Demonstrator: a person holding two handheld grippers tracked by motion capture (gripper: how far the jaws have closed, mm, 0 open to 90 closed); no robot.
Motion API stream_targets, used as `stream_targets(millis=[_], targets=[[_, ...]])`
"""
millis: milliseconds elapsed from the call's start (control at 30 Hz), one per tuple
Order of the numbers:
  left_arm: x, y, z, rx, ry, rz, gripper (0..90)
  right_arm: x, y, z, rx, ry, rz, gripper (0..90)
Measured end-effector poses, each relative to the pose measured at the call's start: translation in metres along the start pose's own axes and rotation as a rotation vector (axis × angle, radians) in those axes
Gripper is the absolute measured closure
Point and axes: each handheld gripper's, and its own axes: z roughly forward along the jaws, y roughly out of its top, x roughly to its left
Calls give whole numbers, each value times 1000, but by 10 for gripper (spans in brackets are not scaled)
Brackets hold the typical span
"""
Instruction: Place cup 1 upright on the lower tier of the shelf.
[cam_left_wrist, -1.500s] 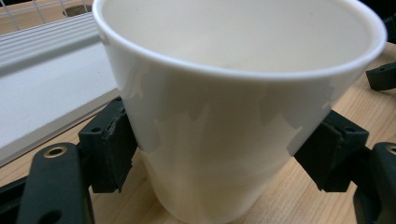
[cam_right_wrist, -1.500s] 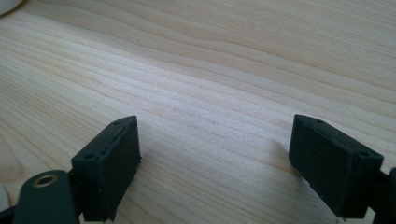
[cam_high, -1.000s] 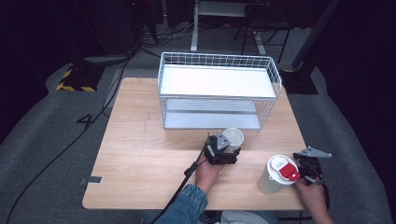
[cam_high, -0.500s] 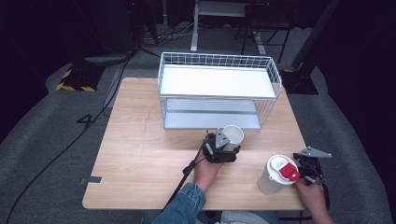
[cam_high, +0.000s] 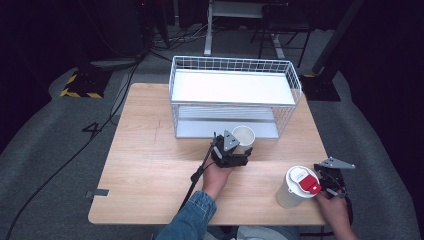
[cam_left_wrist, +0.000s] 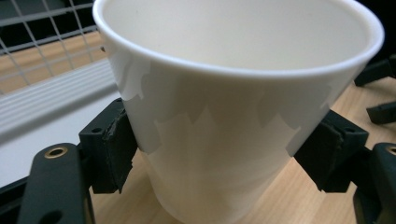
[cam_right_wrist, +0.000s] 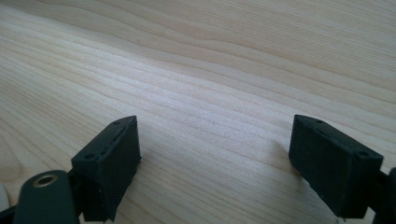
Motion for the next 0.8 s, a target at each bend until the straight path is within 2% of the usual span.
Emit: stream_targets(millis=[433, 567, 800], targets=[[24, 12, 2, 11, 47, 0, 224, 0, 0, 0, 0, 0, -1, 170], [37, 16, 4, -7, 59, -29, 224, 1, 0, 0, -1, -5, 3, 170], [48, 19, 13, 11, 78, -46, 224, 1, 0, 0, 0, -5, 4, 169]])
